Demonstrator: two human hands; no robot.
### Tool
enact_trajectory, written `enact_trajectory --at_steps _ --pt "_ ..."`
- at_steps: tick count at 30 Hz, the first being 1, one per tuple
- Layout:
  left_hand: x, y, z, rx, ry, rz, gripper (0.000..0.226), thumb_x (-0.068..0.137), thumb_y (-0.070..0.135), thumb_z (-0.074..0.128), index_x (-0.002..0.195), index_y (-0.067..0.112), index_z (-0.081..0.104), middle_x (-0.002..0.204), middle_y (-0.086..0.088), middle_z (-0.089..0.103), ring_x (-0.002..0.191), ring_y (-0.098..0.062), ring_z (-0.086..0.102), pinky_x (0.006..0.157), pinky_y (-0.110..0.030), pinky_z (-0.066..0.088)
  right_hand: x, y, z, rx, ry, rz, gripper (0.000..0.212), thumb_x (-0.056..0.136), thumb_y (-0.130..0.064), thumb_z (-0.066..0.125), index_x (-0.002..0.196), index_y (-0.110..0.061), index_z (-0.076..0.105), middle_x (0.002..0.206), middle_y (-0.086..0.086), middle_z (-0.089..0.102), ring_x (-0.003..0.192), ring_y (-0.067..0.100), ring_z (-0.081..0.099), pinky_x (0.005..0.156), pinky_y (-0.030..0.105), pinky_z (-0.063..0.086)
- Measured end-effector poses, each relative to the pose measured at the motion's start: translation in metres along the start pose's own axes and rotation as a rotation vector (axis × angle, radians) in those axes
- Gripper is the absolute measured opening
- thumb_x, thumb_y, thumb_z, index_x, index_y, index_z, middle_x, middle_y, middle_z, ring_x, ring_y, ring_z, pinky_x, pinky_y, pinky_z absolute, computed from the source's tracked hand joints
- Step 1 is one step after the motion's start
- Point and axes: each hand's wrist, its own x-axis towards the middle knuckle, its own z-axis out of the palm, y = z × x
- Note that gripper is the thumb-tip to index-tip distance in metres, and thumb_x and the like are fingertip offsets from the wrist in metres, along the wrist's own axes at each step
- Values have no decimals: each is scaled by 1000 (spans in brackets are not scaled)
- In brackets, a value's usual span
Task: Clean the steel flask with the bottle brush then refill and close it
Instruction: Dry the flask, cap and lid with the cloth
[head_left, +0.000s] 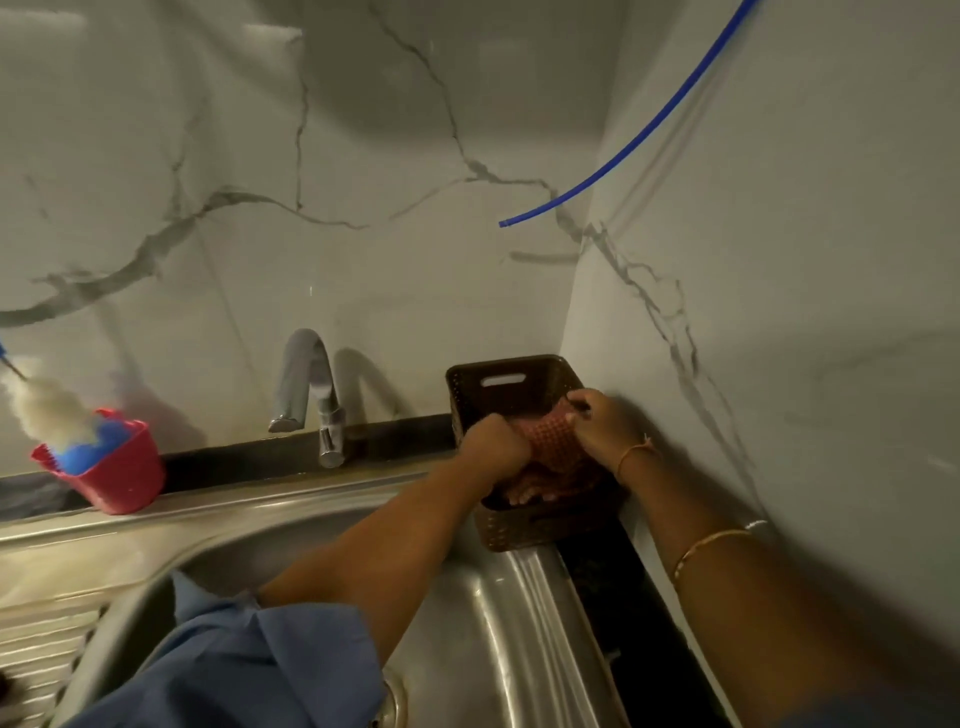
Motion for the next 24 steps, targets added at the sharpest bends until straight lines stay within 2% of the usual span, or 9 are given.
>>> enact_trajectory --at_steps 2,5,8,11,14,16,18,22,24 --pt "6 4 7 103 -63 7 30 92 25 54 115 8 61 113 -13 63 104 -27 59 95 -38 49 8 10 8 -105 -126 35 43 92 -18 52 134 -10 45 130 13 52 120 33 49 96 33 41" --pt "10 3 14 205 -59 -7 26 95 17 48 113 4 61 115 -14 61 105 -27 58 92 -33 48 13 13 24 -382 -263 3 35 93 -21 48 125 -7 55 127 17 56 118 35 52 100 37 42" --pt "10 -5 15 98 36 7 26 94 11 48 117 7 58 116 -10 59 107 -24 57 85 -29 46 18 13 38 -606 -401 -10 40 94 -32 45 126 -12 55 124 17 57 110 34 55 94 38 45" --pt "5 -11 13 -52 176 43 31 93 9 48 123 15 55 121 -4 57 108 -17 55 84 -26 46 20 15 47 -632 -524 22 41 95 -37 44 127 -14 52 123 15 57 108 32 55 88 35 43" --pt "-6 -15 10 -131 269 138 23 95 12 49 116 17 58 117 1 59 103 -12 54 88 -26 48 15 10 46 -626 -317 4 35 94 -35 45 115 -11 60 113 14 62 101 31 59 84 36 48" --pt "-14 -19 7 -160 312 185 20 96 13 49 110 19 60 109 5 59 96 -7 53 80 -21 48 5 2 44 -581 -123 -39 31 95 -29 43 109 -11 63 109 13 64 98 31 61 78 34 48" --pt "-25 -26 1 -185 334 216 17 96 13 49 105 22 60 102 8 57 89 -4 54 71 -15 46 -12 -10 43 -493 15 -95 27 95 -24 41 103 -10 64 102 12 65 94 31 61 71 31 44" --pt "-58 -49 -14 -185 391 276 14 95 11 51 100 19 60 90 11 59 77 2 54 63 -5 43 -45 -34 52 -340 228 -222 22 95 -20 41 87 -11 59 83 7 61 77 23 57 53 24 31" --pt "-80 -64 -22 -197 418 286 13 95 11 53 97 23 58 85 18 56 76 6 53 65 -3 43 -65 -48 62 -288 272 -270 20 94 -19 43 86 -11 59 82 6 59 73 21 54 52 25 29"
